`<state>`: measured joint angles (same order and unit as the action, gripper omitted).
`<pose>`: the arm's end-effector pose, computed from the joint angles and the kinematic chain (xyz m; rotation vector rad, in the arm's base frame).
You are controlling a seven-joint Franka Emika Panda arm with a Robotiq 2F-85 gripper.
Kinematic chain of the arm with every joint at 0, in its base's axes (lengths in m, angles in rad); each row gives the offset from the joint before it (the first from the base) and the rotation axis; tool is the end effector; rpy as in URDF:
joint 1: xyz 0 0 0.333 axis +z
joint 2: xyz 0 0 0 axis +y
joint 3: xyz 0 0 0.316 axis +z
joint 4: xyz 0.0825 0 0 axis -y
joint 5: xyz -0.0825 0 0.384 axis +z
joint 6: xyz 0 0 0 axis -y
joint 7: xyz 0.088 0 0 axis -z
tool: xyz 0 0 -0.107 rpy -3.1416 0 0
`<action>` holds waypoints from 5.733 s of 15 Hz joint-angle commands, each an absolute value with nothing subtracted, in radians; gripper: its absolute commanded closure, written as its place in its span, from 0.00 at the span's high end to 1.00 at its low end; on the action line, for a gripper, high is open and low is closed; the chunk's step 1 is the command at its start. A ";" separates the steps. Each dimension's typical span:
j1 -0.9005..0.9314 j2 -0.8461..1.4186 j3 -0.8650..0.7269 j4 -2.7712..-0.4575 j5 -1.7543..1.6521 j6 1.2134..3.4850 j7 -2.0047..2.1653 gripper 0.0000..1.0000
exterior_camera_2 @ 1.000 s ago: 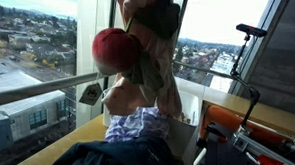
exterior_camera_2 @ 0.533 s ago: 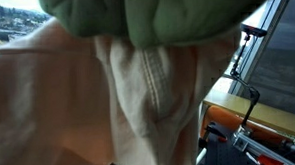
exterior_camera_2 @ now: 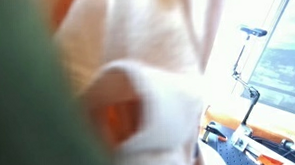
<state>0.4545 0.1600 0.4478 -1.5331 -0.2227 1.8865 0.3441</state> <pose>0.4173 0.4682 0.5886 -2.9795 -0.9102 -0.4028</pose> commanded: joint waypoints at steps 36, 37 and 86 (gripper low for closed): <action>0.049 0.081 0.066 -2.058 0.028 2.171 -0.033 1.00; 0.049 0.100 0.065 -2.060 0.031 2.184 -0.035 1.00; -0.023 0.591 0.130 -1.939 0.144 2.151 -0.206 1.00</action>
<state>-0.0295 0.6084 0.1331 -1.9126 0.1436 2.1601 -0.1787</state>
